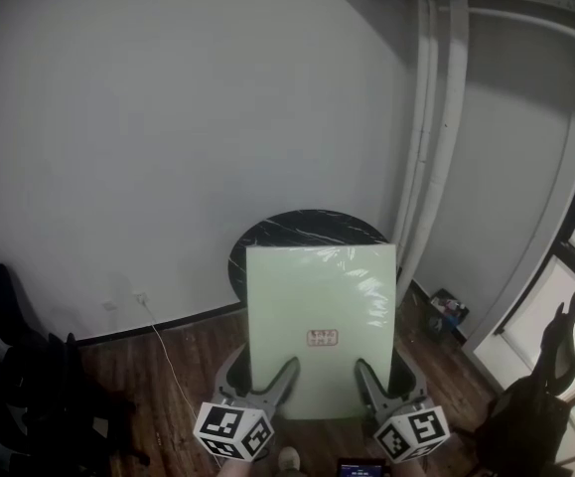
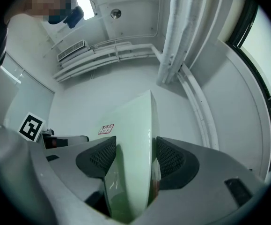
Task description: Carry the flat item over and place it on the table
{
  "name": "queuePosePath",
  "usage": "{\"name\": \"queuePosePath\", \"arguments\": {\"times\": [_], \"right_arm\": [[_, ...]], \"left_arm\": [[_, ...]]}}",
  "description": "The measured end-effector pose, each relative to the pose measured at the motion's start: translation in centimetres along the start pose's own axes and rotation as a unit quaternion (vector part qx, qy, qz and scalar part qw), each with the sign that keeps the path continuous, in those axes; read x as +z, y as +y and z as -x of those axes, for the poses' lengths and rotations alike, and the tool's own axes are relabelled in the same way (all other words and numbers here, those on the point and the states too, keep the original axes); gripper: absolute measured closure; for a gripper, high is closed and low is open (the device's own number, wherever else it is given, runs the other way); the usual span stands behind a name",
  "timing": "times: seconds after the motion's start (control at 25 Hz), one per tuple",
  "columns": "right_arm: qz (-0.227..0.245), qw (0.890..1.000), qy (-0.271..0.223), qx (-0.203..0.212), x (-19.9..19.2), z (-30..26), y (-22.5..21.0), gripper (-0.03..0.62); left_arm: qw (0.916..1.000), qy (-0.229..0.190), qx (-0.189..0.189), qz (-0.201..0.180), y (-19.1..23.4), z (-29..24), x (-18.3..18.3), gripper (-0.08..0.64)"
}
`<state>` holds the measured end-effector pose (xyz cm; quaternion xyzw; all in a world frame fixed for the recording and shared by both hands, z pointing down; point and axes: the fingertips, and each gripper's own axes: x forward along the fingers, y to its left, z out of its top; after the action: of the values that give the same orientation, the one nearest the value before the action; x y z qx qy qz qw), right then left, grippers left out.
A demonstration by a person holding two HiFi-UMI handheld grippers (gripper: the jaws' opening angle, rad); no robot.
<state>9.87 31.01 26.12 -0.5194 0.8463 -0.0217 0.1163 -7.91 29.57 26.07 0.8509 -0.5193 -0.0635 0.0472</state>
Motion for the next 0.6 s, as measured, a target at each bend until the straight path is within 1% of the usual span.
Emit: {"name": "queuePosePath", "arguments": {"times": [0.2, 0.4, 0.6], "right_arm": [[-0.002, 1.000, 0.000, -0.002, -0.3, -1.0, -0.7, 0.362], [0.000, 1.000, 0.003, -0.004, -0.8, -2.3, -1.9, 0.362], [0.000, 1.000, 0.007, -0.003, -1.7, -5.0, -3.0, 0.362]], "left_arm": [[1.0000, 0.002, 0.000, -0.003, 0.6, -1.2, -0.2, 0.181], [1.0000, 0.001, -0.004, 0.003, 1.1, -3.0, -0.7, 0.181], [1.0000, 0.003, -0.002, 0.007, 2.9, -5.3, -1.3, 0.181]]}}
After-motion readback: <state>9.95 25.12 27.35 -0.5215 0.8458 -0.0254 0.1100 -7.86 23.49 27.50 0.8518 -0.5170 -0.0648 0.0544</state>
